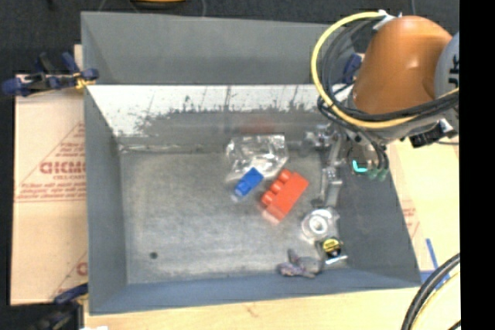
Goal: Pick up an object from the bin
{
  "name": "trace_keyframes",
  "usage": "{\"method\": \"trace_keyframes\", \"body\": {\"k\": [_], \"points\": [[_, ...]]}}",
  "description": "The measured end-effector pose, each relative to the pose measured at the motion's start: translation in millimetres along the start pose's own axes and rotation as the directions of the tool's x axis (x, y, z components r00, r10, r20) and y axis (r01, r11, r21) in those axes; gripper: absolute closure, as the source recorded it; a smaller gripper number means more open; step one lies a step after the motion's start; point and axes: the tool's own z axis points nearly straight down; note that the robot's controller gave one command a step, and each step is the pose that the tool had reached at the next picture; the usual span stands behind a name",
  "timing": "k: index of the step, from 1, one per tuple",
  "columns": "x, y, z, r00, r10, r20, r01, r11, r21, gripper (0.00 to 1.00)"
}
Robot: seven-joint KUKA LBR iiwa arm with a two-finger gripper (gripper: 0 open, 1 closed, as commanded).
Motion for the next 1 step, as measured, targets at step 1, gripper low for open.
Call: {"method": "trace_keyframes", "body": {"k": [1], "points": [[-16.5,-8.5,157.1,0.979,-0.204,0.015,0.204,0.979,0.004,0.0]]}}
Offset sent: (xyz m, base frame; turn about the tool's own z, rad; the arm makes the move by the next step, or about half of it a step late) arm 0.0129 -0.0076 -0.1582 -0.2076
